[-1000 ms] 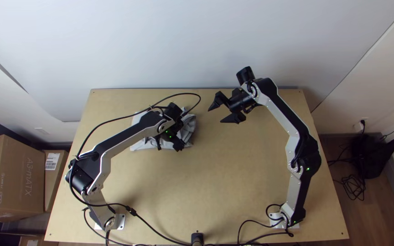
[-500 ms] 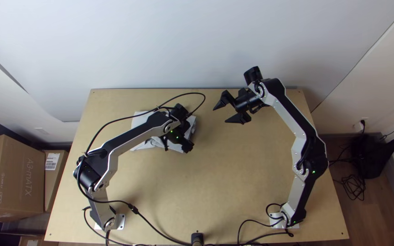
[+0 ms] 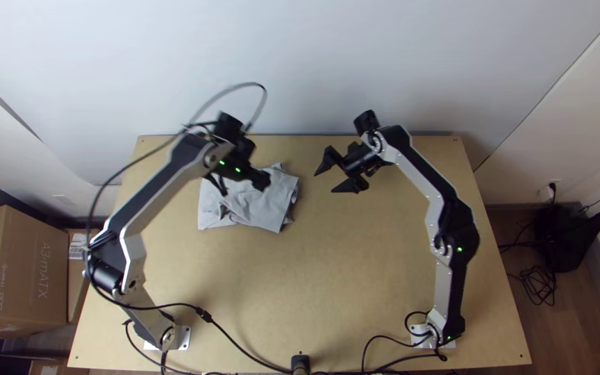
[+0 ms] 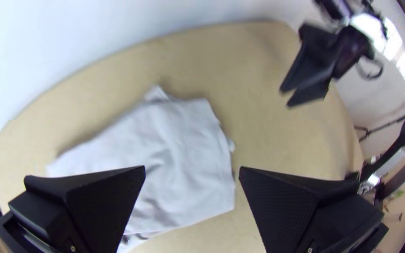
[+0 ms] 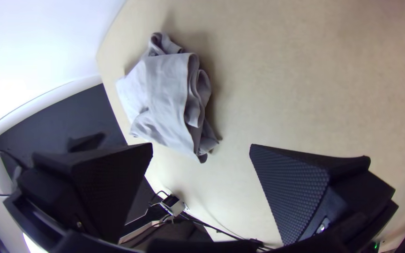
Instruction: Fold the t-shirt
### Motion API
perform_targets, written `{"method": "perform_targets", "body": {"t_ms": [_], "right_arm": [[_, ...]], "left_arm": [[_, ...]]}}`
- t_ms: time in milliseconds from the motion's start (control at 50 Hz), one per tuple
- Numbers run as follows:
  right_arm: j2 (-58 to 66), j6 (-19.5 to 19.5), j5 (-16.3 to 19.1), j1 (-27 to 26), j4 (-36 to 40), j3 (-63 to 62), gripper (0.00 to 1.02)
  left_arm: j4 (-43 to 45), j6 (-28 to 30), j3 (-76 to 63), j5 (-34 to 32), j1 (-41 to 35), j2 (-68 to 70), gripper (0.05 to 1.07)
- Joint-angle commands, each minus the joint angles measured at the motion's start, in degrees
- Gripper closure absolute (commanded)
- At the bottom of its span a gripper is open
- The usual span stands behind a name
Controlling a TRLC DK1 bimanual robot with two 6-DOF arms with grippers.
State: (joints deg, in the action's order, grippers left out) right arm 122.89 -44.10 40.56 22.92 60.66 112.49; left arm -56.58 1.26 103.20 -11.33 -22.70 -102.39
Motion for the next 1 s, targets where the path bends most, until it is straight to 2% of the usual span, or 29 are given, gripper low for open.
{"method": "perform_targets", "body": {"t_ms": [0, 300, 400, 720, 860, 980], "right_arm": [[5.96, 0.77, 0.58, 2.04, 0.16, 4.14, 0.1], [16.59, 0.68, 0.58, 6.17, 0.16, 14.78, 0.1], [19.14, 0.68, 0.58, 6.44, 0.16, 17.15, 0.16], [24.85, 0.59, 0.14, 7.14, -1.95, 21.46, 0.17], [25.91, 0.41, -1.8, 7.49, -5.56, 21.46, 0.48], [26.26, 0.59, -5.4, 7.84, -8.98, 21.11, 0.89]], "left_arm": [[-3.54, -0.64, 5.17, -0.01, 3.98, 5.27, 0.11], [-8.99, 2.17, 5.87, 0.08, 12.85, 11.51, 0.11], [-9.43, 2.52, 5.35, 0.08, 14.26, 12.3, 0.11], [-9.69, 3.84, 4.2, 0.08, 17.07, 14.67, 0.11], [-10.75, 4.81, 4.2, 0.08, 18.57, 15.55, 0.11], [-11.36, 5.95, 3.68, 0.08, 19.8, 16.43, 0.11]]}}
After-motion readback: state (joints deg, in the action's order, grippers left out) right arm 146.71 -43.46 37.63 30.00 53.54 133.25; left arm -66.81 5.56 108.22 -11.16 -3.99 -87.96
